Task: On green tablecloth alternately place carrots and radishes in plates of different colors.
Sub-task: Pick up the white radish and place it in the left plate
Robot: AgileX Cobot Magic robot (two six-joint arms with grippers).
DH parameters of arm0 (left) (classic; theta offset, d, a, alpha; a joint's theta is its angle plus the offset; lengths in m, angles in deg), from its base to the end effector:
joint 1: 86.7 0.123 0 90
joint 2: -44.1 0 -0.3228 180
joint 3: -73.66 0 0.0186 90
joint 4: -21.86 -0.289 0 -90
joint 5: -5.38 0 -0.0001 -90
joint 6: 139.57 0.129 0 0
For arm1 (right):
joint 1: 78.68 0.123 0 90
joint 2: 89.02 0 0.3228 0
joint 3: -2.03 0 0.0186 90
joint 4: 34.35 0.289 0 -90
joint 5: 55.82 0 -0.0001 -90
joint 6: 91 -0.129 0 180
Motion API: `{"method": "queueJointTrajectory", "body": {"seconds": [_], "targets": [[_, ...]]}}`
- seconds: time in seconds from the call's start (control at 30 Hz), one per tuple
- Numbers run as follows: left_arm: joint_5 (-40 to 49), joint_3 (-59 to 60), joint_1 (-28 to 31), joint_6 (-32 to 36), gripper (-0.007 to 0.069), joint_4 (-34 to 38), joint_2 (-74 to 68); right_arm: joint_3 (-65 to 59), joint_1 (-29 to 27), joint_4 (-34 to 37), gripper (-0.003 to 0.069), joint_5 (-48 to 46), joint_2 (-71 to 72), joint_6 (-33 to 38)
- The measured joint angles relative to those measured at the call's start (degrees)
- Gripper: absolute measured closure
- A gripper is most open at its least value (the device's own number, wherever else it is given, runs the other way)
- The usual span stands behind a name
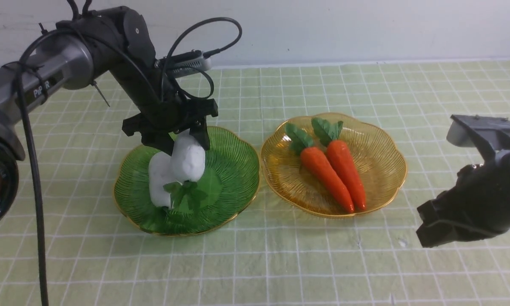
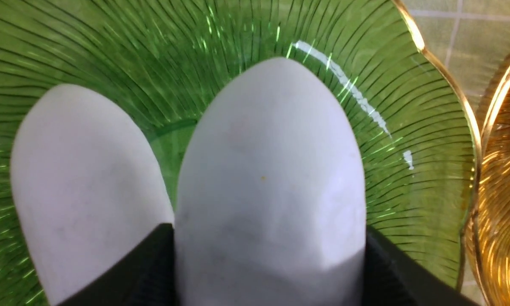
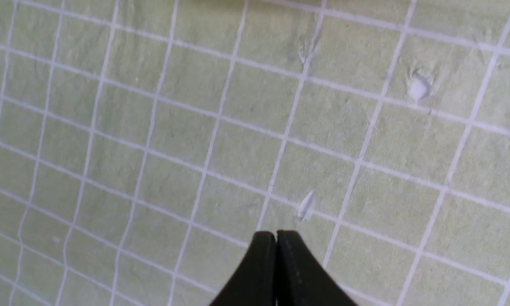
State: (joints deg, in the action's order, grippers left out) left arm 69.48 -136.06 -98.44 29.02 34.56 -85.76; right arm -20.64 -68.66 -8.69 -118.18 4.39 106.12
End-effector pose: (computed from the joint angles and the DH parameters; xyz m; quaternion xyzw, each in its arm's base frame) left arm 0.5138 -0.1328 0.2168 -0.0314 0.9846 -0.1304 0.1124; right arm 0.2693 0.0978 0.2505 -0.1423 0.9660 0.1989 0.0837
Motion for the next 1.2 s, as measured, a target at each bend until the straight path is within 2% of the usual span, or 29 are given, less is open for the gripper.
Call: {"method": "queueJointTrajectory", "body": {"seconds": [0.17,0.3,0.63,0.8,0.87,0.97,1.07,1.2], "targets": [[-0.1,0.0,-0.2,0.0,0.0155,0.7,0.0,0.0,0.0,-0.1,0.0674,-5.9,0.1,1.1],[-0.2,0.0,-0.3,0.0,0.0149,0.8,0.0,0.0,0.0,-0.1,0.0674,-7.1,1.1,2.9],[-1.3,0.0,-0.4,0.1,0.0144,0.7,0.0,0.0,0.0,-0.2,0.0674,-7.1,18.5,3.3],[-1.4,0.0,-0.4,0.2,0.0090,0.7,0.0,0.0,0.0,-0.2,0.0674,-7.7,29.1,3.2],[-1.4,0.0,-0.4,0.3,0.0043,0.7,-0.2,0.0,0.0,-0.5,0.0674,-8.1,35.4,3.2],[-1.2,0.0,-0.4,0.3,0.0024,0.8,-0.3,0.0,0.0,-1.0,0.0674,-8.5,41.3,3.0],[0.6,-0.6,-0.4,0.5,0.0045,0.8,-0.4,-0.1,0.0,-2.4,0.0674,-9.6,48.3,3.0],[3.8,-2.4,-0.4,1.5,0.0167,0.7,-0.4,-2.8,0.0,-2.9,0.0674,-10.2,56.0,3.6]]}}
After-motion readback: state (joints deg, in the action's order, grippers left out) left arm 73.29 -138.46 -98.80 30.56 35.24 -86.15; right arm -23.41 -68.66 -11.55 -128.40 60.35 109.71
